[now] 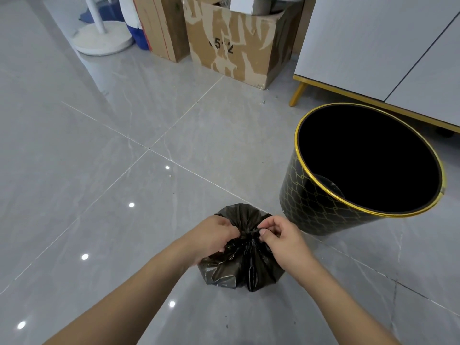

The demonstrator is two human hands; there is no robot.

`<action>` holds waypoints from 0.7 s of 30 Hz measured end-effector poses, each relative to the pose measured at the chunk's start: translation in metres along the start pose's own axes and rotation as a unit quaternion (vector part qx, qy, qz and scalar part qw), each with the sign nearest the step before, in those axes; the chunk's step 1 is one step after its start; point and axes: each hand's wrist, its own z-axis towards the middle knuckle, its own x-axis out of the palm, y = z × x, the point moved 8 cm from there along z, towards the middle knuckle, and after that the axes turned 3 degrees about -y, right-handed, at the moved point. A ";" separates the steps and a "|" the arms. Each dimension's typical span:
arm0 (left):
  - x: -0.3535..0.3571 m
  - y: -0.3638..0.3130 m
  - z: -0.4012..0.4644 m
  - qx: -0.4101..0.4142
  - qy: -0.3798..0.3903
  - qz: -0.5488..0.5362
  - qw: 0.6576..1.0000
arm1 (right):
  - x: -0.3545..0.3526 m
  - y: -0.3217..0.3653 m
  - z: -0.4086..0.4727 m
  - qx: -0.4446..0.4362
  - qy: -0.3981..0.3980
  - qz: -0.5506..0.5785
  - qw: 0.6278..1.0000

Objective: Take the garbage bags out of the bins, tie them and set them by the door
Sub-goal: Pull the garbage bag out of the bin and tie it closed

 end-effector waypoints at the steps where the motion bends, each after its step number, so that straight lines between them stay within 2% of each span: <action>1: -0.001 0.003 -0.001 -0.015 0.015 -0.013 1.000 | -0.002 0.000 0.000 -0.006 -0.008 -0.012 1.000; 4: -0.007 0.013 -0.003 -0.068 0.057 -0.072 0.993 | -0.011 0.002 -0.002 -0.027 -0.035 -0.063 0.997; 6: -0.014 0.022 -0.002 -0.085 0.061 -0.068 0.992 | -0.016 0.005 -0.003 -0.043 -0.046 -0.095 0.993; 14: -0.030 0.033 0.010 -0.085 -0.023 0.027 0.996 | -0.014 0.009 -0.003 -0.060 -0.057 -0.156 0.984; 21: -0.032 0.033 0.016 -0.063 -0.072 0.048 0.994 | -0.016 0.007 -0.002 -0.054 -0.058 -0.160 0.984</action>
